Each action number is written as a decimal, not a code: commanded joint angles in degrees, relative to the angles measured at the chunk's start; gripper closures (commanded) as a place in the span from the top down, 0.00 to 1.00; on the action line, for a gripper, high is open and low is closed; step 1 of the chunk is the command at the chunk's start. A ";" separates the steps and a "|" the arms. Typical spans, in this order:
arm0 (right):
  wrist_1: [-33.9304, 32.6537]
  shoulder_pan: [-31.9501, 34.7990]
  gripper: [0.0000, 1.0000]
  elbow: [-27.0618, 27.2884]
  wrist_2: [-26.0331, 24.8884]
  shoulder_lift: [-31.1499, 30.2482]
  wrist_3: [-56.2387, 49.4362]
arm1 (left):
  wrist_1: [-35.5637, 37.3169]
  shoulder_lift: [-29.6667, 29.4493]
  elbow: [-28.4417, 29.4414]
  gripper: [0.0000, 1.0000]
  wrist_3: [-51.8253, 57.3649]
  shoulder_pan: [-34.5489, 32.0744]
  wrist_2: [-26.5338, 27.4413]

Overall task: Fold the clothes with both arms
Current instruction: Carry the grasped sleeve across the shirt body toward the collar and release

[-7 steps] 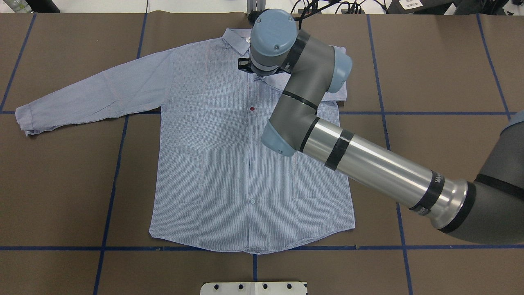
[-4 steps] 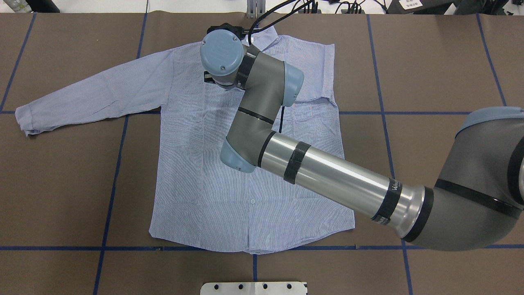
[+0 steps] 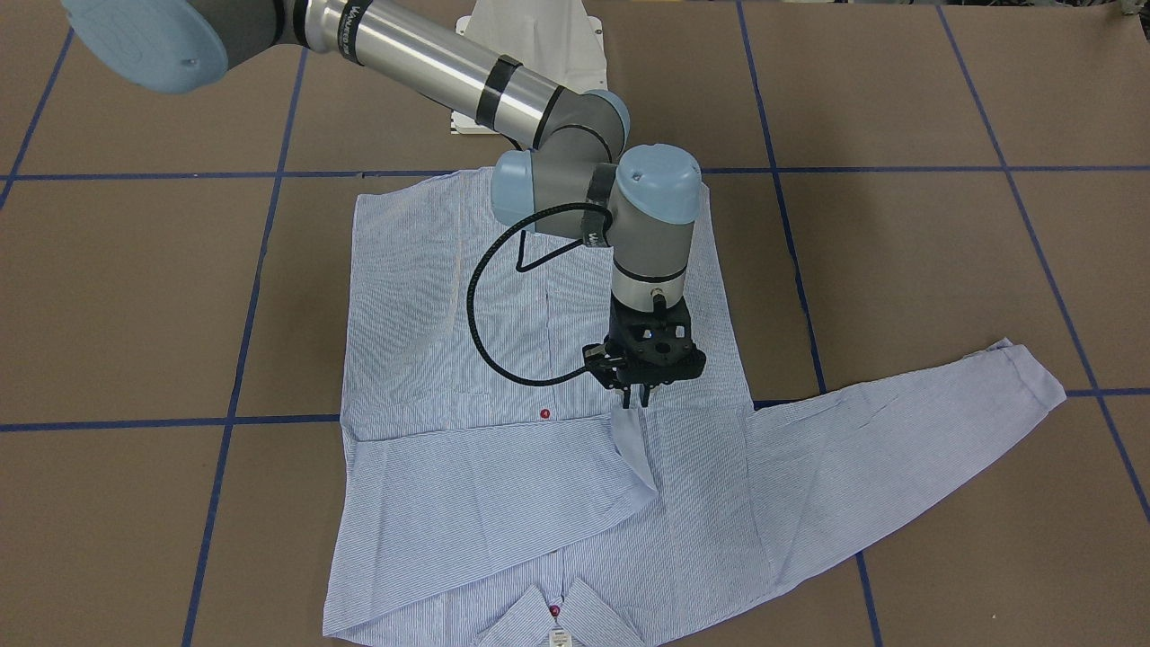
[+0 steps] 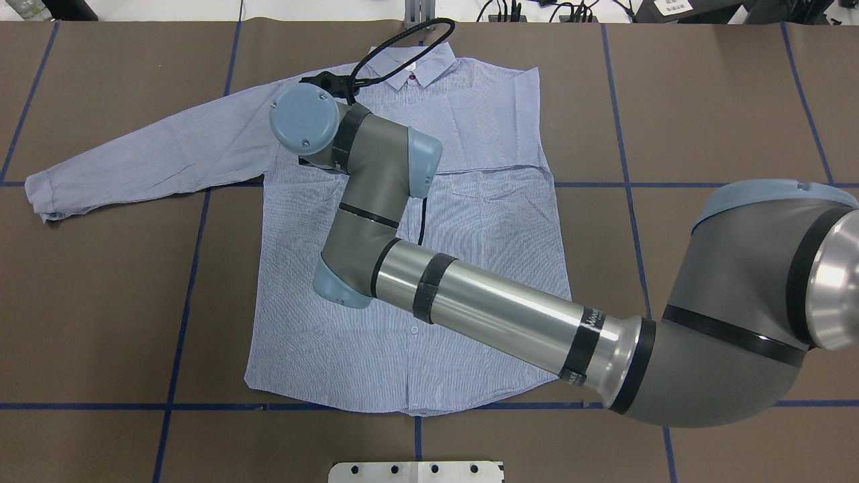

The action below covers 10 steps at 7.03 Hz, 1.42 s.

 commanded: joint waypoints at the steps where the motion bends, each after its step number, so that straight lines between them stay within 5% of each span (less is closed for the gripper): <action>1: 0.00 0.04 0.98 -4.61 0.53 4.91 0.81 | -1.34 -1.45 2.47 1.00 -0.09 0.00 -2.37; 4: -4.89 7.22 1.00 -0.86 10.08 3.79 -1.19 | -6.69 -1.91 5.04 1.00 -0.44 0.09 -5.21; 8: -18.43 18.29 1.00 21.17 22.92 -12.17 -19.09 | -12.23 -1.82 5.56 1.00 -1.40 2.80 -4.60; 10: -22.74 23.04 1.00 36.87 24.61 -26.46 -31.11 | -15.66 -1.73 5.74 1.00 -10.16 5.53 -3.98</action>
